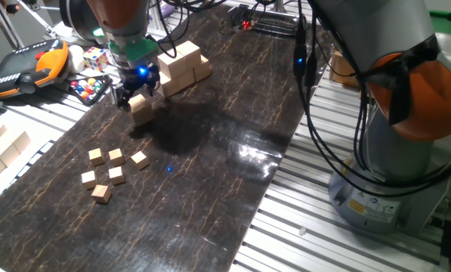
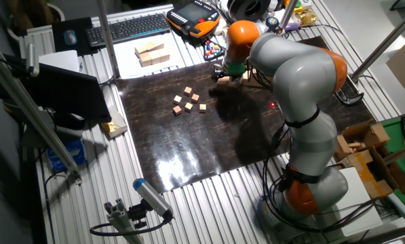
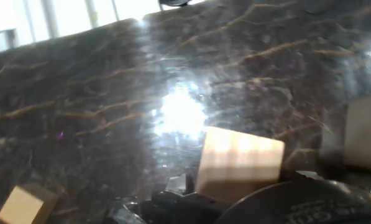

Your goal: Stack the blocks into a pyramid shape

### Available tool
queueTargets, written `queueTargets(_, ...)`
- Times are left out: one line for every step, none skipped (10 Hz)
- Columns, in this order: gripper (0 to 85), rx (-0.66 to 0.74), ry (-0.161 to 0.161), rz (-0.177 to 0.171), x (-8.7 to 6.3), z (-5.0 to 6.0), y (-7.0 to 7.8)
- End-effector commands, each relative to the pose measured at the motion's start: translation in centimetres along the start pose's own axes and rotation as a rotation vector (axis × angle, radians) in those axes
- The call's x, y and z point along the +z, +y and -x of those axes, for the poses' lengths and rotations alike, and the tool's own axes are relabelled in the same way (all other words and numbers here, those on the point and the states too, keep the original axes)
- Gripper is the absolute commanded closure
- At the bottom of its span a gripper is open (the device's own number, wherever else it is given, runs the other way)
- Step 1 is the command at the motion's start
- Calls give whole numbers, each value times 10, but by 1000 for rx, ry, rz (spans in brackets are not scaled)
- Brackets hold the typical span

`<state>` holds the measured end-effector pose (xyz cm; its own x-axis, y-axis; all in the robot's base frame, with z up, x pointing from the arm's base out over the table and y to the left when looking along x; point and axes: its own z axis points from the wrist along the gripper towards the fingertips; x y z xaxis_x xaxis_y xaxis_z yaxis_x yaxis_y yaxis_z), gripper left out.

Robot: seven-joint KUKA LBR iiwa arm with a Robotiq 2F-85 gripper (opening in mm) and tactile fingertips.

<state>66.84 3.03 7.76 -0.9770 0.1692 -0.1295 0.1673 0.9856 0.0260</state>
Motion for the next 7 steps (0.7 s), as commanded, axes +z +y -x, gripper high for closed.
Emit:
queueTargets(0,-101,9,11,0,2,1)
queueTargets(0,-52,19,14,0,2,2)
queueTargets(0,-6,20,-1,1,3,1)
queueTargets(0,51,15,-17,1,4,-1)
queueTargets(0,119,13,-33,-1,5,-2)
queueTargets(0,163,17,-32,-1,6,-2)
queueTargets(0,177,23,-33,2,7,-1)
